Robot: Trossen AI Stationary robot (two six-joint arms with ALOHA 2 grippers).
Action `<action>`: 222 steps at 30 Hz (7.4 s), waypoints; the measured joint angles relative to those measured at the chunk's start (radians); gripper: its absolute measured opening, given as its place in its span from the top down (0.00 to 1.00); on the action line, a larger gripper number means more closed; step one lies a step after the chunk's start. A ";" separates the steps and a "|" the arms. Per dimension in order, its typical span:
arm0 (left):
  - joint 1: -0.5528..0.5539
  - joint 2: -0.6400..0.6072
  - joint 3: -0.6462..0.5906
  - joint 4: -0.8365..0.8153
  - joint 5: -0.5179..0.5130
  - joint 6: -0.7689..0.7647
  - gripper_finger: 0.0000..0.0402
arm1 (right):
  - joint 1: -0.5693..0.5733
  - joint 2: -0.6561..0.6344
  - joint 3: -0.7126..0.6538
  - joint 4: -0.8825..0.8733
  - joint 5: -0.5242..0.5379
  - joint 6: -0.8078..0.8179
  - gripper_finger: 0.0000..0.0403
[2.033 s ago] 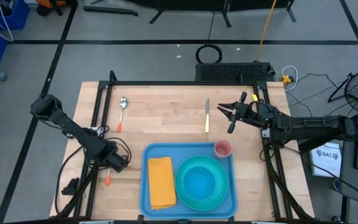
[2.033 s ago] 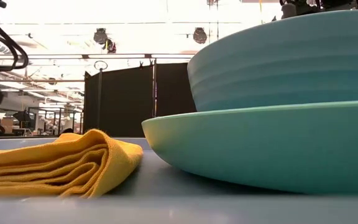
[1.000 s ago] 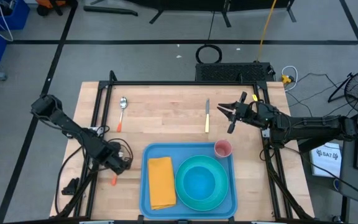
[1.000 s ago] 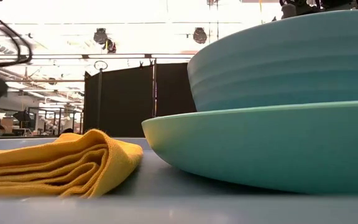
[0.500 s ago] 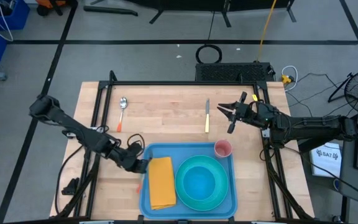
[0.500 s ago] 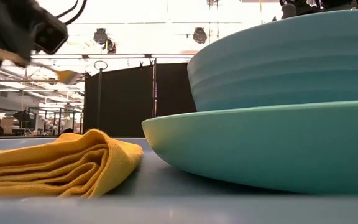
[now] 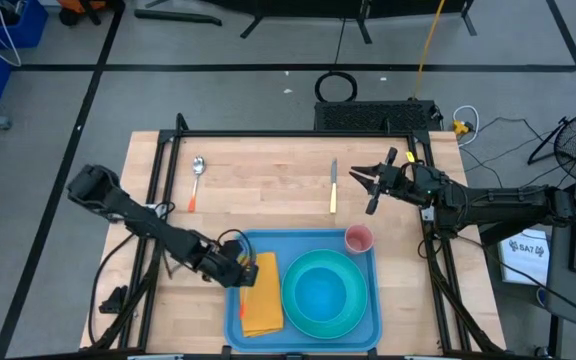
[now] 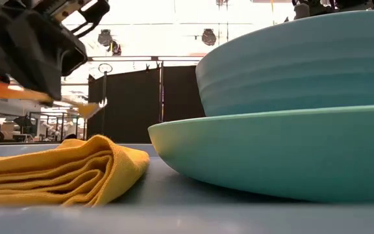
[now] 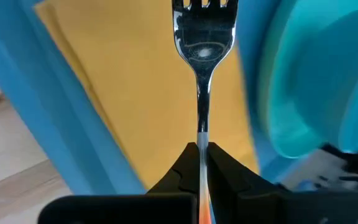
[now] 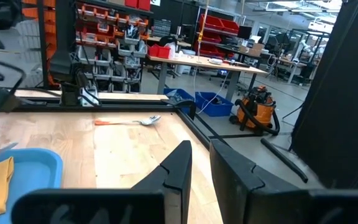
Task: Set up tray
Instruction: Put the orange fork on the yellow table napkin, then put the orange spoon on the yellow table napkin beside the orange fork
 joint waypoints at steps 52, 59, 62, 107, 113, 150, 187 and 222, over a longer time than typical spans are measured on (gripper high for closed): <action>-0.065 0.304 0.268 -0.230 -0.054 -0.271 0.91 | 0.000 -0.019 0.000 -0.016 -0.001 -0.024 0.88; -0.049 0.301 0.268 -0.197 -0.046 -0.223 0.70 | 0.000 -0.019 0.000 -0.016 -0.001 -0.024 0.88; -0.050 0.301 0.268 -0.211 -0.039 -0.206 0.63 | 0.000 -0.019 0.000 -0.017 -0.001 -0.024 0.88; 1.286 -0.573 -0.255 -0.449 0.022 1.181 0.93 | 0.000 -0.019 0.000 0.015 0.001 -0.015 0.88; 1.514 -0.410 -0.256 -0.455 0.147 1.326 0.98 | 0.000 -0.019 0.000 0.023 0.002 -0.014 0.88; 1.496 -0.151 -0.249 -0.396 0.105 1.364 0.75 | 0.000 -0.019 0.000 0.021 0.003 -0.024 0.88; 0.191 -0.392 -0.238 0.140 -0.186 0.319 0.98 | 0.000 -0.019 0.000 0.015 0.002 -0.008 0.88; -0.098 0.338 0.218 0.077 -0.400 -0.274 0.98 | 0.030 -0.041 0.000 0.016 -0.053 0.015 0.88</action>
